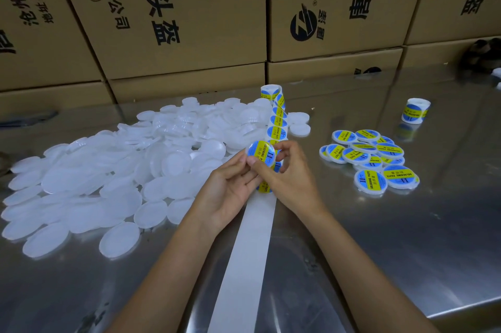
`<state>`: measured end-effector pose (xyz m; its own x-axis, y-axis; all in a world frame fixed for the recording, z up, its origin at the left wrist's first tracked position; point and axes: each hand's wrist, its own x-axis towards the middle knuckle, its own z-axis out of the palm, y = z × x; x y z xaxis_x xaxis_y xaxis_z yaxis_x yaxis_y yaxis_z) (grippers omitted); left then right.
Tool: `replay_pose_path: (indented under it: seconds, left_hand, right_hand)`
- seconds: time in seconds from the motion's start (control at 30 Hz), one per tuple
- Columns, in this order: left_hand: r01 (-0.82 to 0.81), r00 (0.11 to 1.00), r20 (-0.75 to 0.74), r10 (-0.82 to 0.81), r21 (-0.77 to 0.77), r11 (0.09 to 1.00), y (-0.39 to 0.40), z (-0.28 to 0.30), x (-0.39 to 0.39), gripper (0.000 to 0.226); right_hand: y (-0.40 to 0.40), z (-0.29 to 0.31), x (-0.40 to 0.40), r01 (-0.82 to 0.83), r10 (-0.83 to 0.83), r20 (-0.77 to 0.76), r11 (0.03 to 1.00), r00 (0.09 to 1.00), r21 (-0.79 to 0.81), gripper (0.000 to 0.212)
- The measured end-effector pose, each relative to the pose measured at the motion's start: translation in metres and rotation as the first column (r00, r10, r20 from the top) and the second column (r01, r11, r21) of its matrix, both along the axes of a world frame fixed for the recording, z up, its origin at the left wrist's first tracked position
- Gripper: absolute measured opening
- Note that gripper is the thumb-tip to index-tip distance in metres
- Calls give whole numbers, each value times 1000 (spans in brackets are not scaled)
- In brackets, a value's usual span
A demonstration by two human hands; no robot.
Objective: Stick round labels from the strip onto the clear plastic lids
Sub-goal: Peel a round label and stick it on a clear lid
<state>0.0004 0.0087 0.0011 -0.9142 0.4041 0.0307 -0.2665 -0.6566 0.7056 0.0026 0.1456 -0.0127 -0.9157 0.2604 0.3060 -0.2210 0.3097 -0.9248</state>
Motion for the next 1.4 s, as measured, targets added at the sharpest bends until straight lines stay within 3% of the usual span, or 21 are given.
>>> replay_pose_path:
  seconds: [0.13, 0.23, 0.33, 0.43, 0.5, 0.63, 0.67, 0.73, 0.83, 1.07, 1.4]
  left_hand:
    - [28, 1000, -15, -27, 54, 998, 3, 1, 1, 39]
    - [77, 993, -86, -76, 8, 997, 3, 1, 1, 40]
    - [52, 989, -130, -71, -149, 987, 4, 0, 0, 38]
    - [-106, 993, -87, 84, -295, 949, 3, -2, -5, 21]
    - [-191, 981, -108, 160, -417, 889, 2, -4, -6, 16]
    - [-263, 953, -285, 103, -613, 745, -1, -8, -1, 13]
    - [-288, 943, -319, 100, -624, 726, -1, -7, 1, 3]
    - [-369, 915, -377, 145, -634, 680, 0, -6, 0, 17]
    - [-431, 893, -404, 198, -644, 632, 1, -2, 0, 17]
    - [-418, 904, -358, 235, -616, 668, 1, -1, 3, 23]
    - [-402, 915, -298, 271, -643, 652, 12, 3, 12, 54]
  right_hand:
    - [-3, -4, 1, 12, -5, -49, 991, 999, 133, 37]
    - [-2, -2, 3, -1, 10, -84, 995, 996, 102, 30]
    - [2, 0, 3, -11, 19, -71, 994, 997, 106, 24]
    - [5, 0, 4, -6, 21, -86, 985, 996, 172, 30]
    - [5, 2, 6, -2, 24, -107, 979, 994, 204, 33]
    - [6, 6, 8, -4, 32, -119, 973, 992, 232, 38]
    - [7, 7, 8, -6, 34, -113, 971, 993, 239, 40]
    - [8, 7, 8, -21, 49, -105, 969, 993, 248, 39]
    - [10, 8, 8, -49, 73, -87, 966, 994, 254, 34]
    - [11, 11, 8, -81, 103, -78, 966, 992, 244, 39]
    - [8, 13, 10, -122, 146, -90, 964, 985, 234, 41]
